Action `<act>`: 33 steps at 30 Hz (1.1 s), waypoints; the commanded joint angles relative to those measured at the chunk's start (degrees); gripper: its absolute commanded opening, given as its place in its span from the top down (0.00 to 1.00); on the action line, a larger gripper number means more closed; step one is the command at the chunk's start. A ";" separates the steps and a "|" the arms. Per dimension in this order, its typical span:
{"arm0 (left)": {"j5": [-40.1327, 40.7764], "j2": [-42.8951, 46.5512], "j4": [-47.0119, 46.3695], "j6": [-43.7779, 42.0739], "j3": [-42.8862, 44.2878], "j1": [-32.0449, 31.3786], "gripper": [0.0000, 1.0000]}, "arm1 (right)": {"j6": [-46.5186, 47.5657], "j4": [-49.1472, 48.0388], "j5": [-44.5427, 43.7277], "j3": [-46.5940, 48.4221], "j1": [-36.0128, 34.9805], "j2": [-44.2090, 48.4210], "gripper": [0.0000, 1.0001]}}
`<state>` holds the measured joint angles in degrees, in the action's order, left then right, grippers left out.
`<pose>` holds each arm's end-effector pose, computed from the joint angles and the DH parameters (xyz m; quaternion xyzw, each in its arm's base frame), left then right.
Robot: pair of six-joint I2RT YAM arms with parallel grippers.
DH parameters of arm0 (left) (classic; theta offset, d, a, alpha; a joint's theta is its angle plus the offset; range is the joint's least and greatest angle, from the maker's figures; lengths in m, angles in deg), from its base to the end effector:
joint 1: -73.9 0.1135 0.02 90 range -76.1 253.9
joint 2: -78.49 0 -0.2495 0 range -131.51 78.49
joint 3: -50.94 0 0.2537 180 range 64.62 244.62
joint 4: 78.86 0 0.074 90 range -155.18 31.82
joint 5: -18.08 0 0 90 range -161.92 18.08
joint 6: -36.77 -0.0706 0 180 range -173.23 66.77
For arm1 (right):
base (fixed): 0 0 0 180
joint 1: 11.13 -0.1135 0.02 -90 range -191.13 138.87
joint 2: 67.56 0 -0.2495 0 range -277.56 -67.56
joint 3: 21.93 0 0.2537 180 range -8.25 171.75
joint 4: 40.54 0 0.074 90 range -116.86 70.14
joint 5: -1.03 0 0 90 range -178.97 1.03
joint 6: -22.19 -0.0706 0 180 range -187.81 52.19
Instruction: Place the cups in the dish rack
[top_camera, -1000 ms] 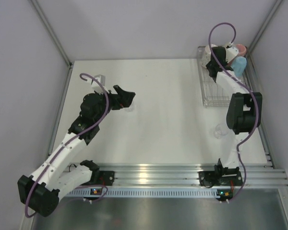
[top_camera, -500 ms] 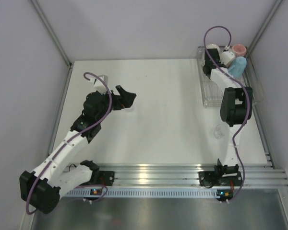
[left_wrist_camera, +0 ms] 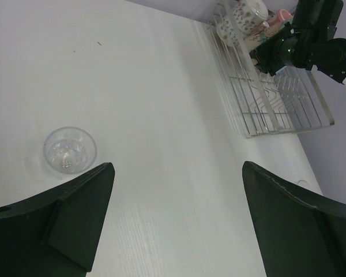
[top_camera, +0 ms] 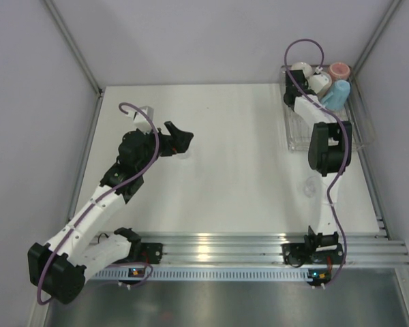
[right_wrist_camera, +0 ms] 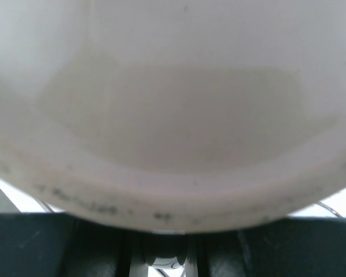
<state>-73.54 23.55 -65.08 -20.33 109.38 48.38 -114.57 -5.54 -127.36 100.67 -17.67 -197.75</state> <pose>0.2447 -0.1191 0.3074 -0.0404 0.7665 -0.3222 0.5541 0.5293 0.0165 0.1831 0.4214 0.7666 -0.0988 0.4744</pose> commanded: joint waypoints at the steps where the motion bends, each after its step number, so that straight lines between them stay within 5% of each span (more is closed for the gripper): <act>1: 0.05 -0.17 -2.12 -1.00 0.34 0.29 0.02 | -1.22 -7.26 -2.83 5.68 -1.10 0.82 1.00; 15: 0.22 1.06 -2.03 -1.00 0.16 0.21 0.02 | -1.49 -6.12 -2.13 8.23 -0.93 -1.03 0.77; 33: 0.40 1.15 -2.12 -0.91 0.07 0.21 0.02 | 0.00 -4.80 -1.60 7.88 -1.01 0.29 0.73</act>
<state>-73.52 23.59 -65.08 -20.41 109.38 48.38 -115.38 -4.73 -128.92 104.72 -17.63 -199.76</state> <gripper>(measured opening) 0.982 0.278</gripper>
